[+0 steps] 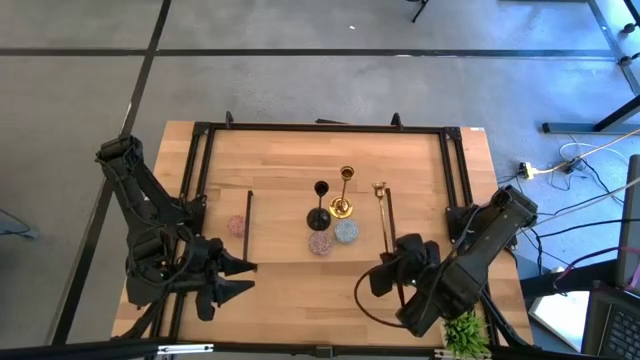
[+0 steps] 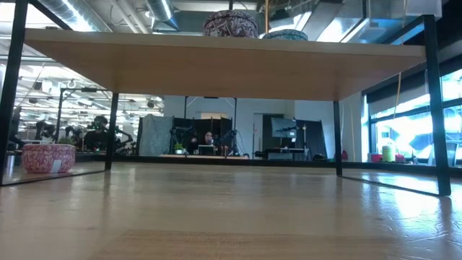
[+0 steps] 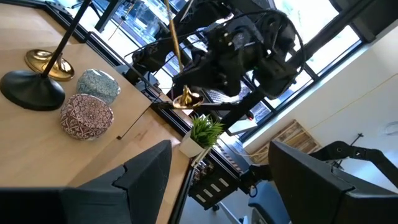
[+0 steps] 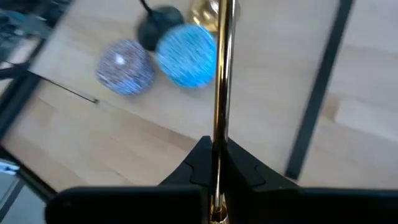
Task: Pick & Place candle stick holders
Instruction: Put the gold candle holder on the shelf
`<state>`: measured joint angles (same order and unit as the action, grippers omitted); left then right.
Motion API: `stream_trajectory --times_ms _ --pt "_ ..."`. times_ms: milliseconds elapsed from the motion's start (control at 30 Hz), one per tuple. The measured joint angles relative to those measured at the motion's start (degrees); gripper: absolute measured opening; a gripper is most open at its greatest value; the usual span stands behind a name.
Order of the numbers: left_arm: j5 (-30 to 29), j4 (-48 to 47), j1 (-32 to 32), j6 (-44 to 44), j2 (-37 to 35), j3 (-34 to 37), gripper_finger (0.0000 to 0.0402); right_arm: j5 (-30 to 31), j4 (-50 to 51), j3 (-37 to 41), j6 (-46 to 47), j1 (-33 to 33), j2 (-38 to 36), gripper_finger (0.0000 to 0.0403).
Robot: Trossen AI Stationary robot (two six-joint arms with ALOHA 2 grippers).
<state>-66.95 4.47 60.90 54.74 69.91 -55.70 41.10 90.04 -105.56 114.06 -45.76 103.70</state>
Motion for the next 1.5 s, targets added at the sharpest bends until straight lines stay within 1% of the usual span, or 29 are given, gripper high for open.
stream_trajectory --times_ms 100,233,433,567,667,800,967,1100,1300,1500 --pt "0.1 0.0 0.0 0.0 0.0 0.0 0.0265 2.6 0.0 -1.5 -2.9 0.0 0.0 0.0016" --pt "0.5 0.0 0.0 0.0 0.0 0.0 0.0265 5.5 -0.1 -3.8 -9.0 0.0 0.0 0.0016" --pt "0.6 0.0 0.0 0.0 0.0 0.0 0.0265 10.0 -3.7 -8.0 -19.0 -0.1 0.0 0.0016" --pt "0.6 0.0 -0.1 -0.2 0.0 0.0 0.0265 12.6 -9.9 -10.3 -27.5 -0.1 0.0 0.0016" --pt "1.2 0.0 -0.8 -0.4 0.0 0.0 0.0265 13.2 -15.9 -11.8 -34.0 0.3 0.0 0.0016" --pt "5.3 0.0 -2.7 -0.9 0.0 0.0 0.0265 13.1 -27.5 -12.1 -44.4 1.1 0.0 0.0016" --pt "10.2 1.5 -5.4 -3.1 0.0 0.0 0.0265 10.9 -40.4 -12.1 -56.3 1.9 0.0 0.0016" --pt "11.9 6.4 -6.7 -9.3 0.0 0.0 0.0265 8.7 -47.4 -12.1 -63.1 2.4 0.0 0.0016" --pt "17.7 14.5 -9.7 -18.3 0.0 0.0 0.0265 3.6 -54.1 -12.1 -69.2 3.4 0.1 0.0016" --pt "26.5 19.9 -13.6 -23.6 0.0 0.0 0.0265 -2.5 -60.4 -12.1 -73.7 5.7 1.2 0.0016"
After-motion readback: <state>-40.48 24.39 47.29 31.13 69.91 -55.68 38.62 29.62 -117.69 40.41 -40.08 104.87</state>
